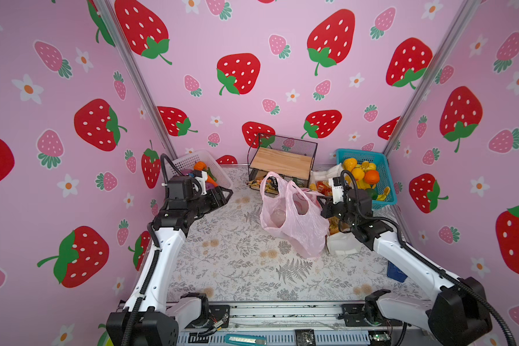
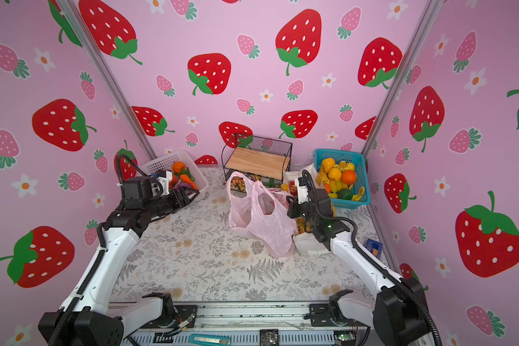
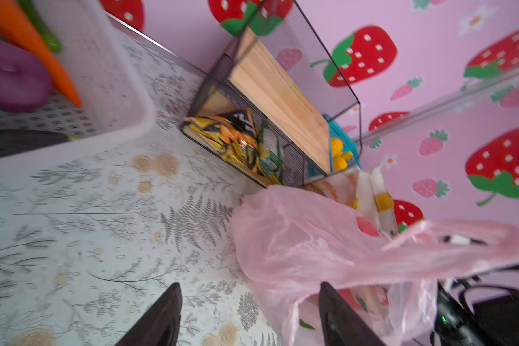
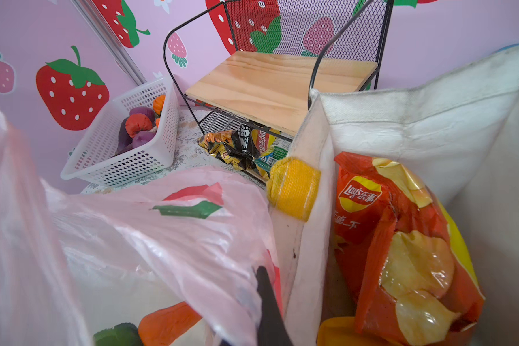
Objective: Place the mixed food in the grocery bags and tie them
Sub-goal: 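Release the bag and move the left gripper over the vegetable basket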
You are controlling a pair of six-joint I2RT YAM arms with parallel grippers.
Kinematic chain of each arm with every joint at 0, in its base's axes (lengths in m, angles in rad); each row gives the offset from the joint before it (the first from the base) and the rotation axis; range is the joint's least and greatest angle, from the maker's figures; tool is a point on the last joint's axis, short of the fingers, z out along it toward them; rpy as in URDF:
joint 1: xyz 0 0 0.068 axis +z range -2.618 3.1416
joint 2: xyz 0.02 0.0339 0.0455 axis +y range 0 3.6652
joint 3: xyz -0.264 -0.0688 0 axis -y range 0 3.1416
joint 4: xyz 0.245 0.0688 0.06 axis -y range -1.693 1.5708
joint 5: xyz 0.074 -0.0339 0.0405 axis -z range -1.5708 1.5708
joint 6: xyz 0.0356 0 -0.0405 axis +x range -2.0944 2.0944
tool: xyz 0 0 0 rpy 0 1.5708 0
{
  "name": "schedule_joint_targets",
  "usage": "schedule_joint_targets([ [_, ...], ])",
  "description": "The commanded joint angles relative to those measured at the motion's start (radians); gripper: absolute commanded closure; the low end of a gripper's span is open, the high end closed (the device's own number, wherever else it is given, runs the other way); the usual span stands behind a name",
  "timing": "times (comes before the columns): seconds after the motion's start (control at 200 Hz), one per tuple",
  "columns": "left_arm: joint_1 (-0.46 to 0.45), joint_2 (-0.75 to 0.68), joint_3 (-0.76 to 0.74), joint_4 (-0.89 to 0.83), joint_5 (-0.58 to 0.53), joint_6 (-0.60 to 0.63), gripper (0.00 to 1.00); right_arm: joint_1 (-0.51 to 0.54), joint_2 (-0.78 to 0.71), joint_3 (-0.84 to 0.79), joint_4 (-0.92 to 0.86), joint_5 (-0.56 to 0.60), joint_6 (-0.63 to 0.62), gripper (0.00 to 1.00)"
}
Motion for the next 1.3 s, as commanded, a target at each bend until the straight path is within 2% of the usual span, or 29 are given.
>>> schedule_joint_targets([
  [0.0,0.062,0.116,0.075,0.043,-0.181,-0.052,0.25,-0.006,-0.032,-0.017,0.056,-0.02,0.003,1.0],
  [0.135,0.107,0.36,0.286,-0.033,-0.38,-0.003,0.23,-0.005,-0.046,-0.034,0.073,-0.039,0.012,1.0],
  [0.215,0.13,0.513,0.424,-0.085,-0.444,0.016,0.21,-0.006,-0.05,-0.039,0.077,-0.054,0.016,1.0],
  [0.43,0.18,0.817,0.669,-0.116,-0.436,0.012,0.1,-0.006,-0.048,-0.044,0.083,-0.066,0.017,1.0],
  [0.52,0.196,0.919,0.764,-0.127,-0.395,-0.007,0.09,-0.006,-0.037,-0.044,0.086,-0.069,0.017,1.0],
  [0.785,0.206,1.2,1.099,-0.243,-0.382,0.0,0.12,-0.006,-0.004,-0.042,0.092,-0.071,0.016,1.0],
  [0.93,0.205,1.298,1.215,-0.28,-0.362,-0.009,0.13,-0.006,0.005,-0.042,0.093,-0.069,0.015,1.0],
  [1.291,0.208,1.377,1.247,-0.262,-0.353,-0.018,0.15,-0.006,0.014,-0.044,0.097,-0.074,0.017,1.0],
])
